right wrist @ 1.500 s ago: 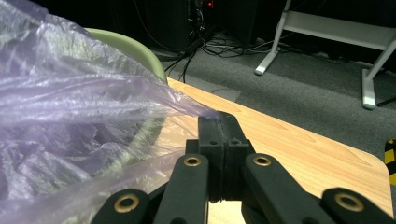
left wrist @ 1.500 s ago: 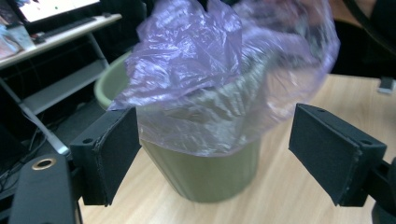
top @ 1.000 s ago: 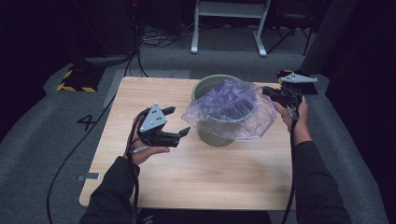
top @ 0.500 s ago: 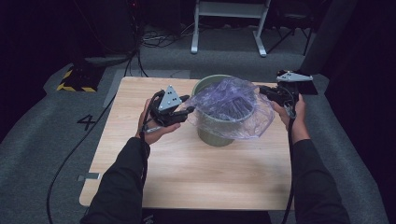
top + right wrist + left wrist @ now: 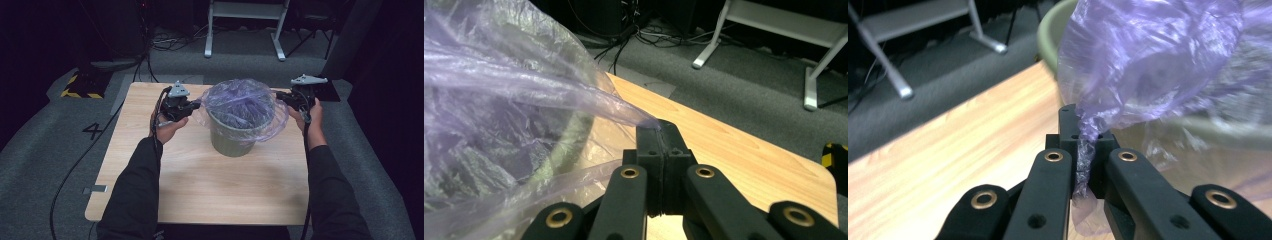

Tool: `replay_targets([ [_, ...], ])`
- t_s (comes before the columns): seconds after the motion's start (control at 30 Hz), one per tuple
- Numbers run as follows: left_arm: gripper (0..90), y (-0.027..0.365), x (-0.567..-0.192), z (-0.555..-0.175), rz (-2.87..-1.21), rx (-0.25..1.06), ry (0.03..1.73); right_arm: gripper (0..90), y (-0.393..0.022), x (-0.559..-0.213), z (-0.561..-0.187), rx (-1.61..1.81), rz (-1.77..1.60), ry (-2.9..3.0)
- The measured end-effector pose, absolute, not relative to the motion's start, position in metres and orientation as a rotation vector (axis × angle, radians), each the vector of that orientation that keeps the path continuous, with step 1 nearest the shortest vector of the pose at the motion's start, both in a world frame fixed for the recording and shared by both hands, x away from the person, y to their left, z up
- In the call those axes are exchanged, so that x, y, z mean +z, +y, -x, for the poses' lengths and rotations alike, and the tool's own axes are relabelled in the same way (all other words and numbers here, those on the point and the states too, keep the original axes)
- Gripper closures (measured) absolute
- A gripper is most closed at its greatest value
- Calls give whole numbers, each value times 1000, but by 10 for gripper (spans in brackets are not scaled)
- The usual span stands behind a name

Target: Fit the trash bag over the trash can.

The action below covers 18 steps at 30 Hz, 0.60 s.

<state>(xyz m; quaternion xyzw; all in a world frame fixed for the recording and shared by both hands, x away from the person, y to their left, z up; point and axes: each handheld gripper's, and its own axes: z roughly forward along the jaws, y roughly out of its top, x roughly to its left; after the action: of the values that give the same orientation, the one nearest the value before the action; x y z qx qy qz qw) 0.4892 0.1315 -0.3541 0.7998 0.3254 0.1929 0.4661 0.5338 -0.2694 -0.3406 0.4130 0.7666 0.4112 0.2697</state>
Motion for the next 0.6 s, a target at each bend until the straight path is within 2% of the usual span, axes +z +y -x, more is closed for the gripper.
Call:
replay_targets([
  [0.6,894,111,-395,-509,-2049,351,848,900,-257,-376,-543,1141,-1152,2175],
])
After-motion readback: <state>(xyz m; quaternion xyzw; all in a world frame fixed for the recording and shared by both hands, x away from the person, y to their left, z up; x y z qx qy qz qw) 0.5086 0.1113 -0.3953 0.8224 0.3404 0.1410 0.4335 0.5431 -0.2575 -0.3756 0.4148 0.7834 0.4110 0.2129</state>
